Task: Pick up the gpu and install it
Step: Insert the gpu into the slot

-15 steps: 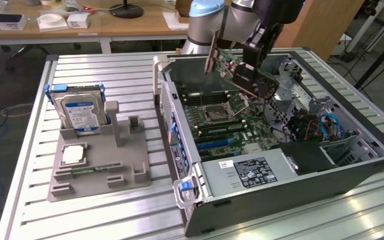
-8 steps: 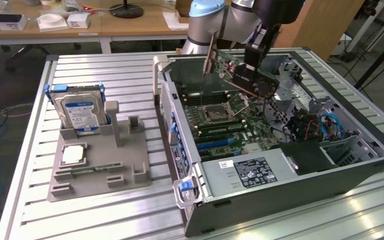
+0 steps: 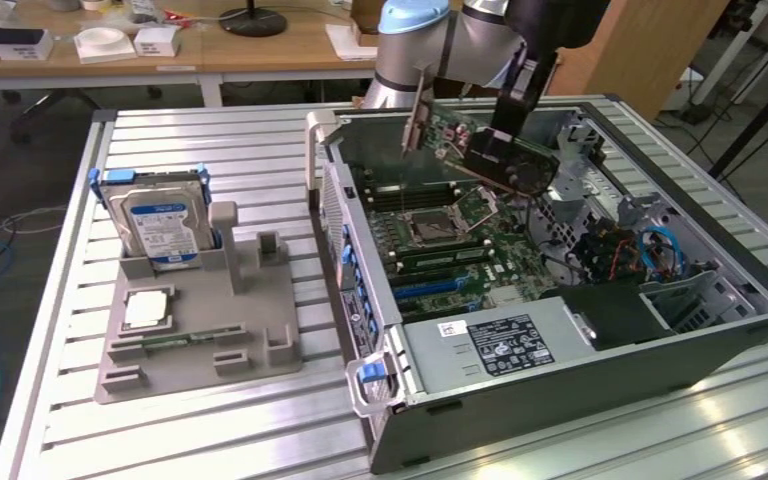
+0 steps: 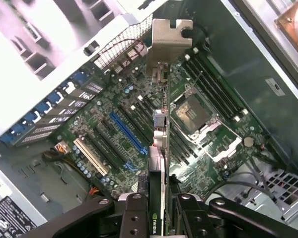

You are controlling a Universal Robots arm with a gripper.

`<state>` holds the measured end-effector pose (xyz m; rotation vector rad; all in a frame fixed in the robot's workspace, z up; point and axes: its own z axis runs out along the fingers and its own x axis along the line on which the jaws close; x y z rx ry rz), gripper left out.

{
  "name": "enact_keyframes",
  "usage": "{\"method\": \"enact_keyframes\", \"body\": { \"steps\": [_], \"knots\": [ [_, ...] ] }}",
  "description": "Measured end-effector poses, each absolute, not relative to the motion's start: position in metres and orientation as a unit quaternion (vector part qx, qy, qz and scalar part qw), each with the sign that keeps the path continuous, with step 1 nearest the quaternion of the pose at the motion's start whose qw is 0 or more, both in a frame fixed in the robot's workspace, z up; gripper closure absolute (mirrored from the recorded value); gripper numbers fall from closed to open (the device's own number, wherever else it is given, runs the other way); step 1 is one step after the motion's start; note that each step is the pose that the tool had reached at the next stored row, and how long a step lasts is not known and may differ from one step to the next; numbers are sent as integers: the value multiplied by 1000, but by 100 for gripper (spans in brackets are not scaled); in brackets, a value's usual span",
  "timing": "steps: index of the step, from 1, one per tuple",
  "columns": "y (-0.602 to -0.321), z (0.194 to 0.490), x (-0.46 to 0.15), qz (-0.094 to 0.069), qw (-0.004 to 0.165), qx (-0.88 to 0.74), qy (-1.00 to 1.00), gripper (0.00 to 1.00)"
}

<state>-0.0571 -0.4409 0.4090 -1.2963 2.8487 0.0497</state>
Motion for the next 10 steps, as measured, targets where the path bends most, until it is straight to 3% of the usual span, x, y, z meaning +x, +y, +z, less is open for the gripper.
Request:
{"method": "enact_keyframes", "body": {
  "steps": [10],
  "knots": [
    [-441, 409, -57, 16, 5, -471, 882, 74]
  ]
}}
